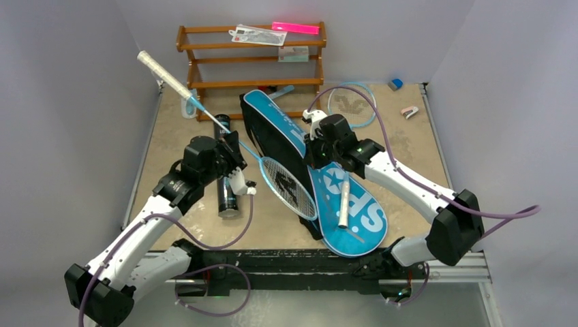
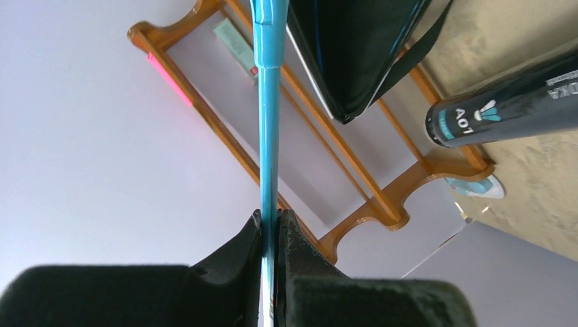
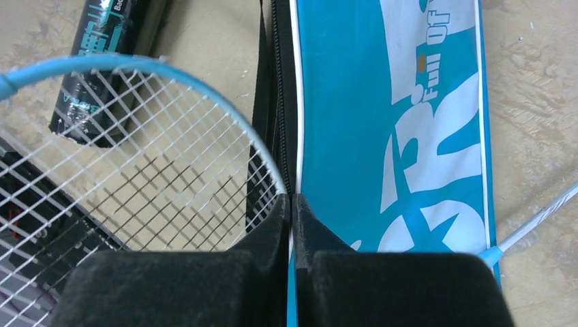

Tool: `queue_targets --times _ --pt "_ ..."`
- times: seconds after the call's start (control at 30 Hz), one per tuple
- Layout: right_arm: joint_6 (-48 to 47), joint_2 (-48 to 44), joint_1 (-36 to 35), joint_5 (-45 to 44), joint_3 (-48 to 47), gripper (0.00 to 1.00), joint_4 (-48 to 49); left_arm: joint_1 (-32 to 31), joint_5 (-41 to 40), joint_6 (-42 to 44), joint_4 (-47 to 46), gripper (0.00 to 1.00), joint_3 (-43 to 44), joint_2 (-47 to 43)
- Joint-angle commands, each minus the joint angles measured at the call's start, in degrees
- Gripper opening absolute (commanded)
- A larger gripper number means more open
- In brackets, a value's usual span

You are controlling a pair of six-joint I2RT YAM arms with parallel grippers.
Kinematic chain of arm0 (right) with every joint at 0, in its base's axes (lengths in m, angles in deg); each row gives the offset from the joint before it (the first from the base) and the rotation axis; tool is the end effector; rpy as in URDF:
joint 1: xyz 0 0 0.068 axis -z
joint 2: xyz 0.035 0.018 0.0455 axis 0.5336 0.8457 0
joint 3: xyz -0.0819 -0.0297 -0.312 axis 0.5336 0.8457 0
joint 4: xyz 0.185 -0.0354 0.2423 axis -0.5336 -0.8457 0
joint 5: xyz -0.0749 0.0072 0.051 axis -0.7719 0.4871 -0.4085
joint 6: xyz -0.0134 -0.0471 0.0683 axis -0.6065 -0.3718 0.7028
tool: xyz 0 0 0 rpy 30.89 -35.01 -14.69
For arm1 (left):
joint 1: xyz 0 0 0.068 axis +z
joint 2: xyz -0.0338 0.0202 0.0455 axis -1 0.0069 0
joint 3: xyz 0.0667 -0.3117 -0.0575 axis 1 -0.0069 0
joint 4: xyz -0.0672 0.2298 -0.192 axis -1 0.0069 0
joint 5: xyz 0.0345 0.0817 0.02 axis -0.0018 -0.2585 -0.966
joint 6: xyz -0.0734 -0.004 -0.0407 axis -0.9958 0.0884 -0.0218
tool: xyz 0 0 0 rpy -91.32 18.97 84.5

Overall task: Pack up the badminton gear
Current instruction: Place the racket in the racket bag.

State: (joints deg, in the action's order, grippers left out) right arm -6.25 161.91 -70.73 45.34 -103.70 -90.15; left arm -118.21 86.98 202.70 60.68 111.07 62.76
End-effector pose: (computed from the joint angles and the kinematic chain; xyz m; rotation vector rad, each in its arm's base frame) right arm 0.3039 0.2508 0.3224 -0.5593 2.1603 0.6076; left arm 0.2213 -0.1234 0.3397 2.0855 0.6285 0.8970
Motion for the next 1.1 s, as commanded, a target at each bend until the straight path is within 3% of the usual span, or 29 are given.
queue_targets --times 0.0,0.17,0.5,0.8,1.07 --pt "1.33 -3.26 0.6 3.15 -1.11 0.0 -0.2 1.73 1.67 -0.67 -16.91 0.0 -2.9 0.39" --pt "2.1 -5.61 2.94 6.98 -2.65 0.0 -2.04 2.24 4.31 -4.38 -28.46 0.0 -7.03 1.31" --pt "3.62 -8.32 8.17 17.79 -6.99 0.0 -5.37 0.95 12.75 -11.03 -39.75 0.0 -13.33 1.15" --pt "6.91 -5.37 8.86 22.7 -8.58 0.0 -2.26 -13.99 -6.67 -12.48 -42.45 0.0 -16.03 6.26" --pt "9.37 -2.45 8.9 21.65 -10.09 0.0 0.58 -24.91 -18.55 -22.9 -42.13 0.0 -13.08 11.83"
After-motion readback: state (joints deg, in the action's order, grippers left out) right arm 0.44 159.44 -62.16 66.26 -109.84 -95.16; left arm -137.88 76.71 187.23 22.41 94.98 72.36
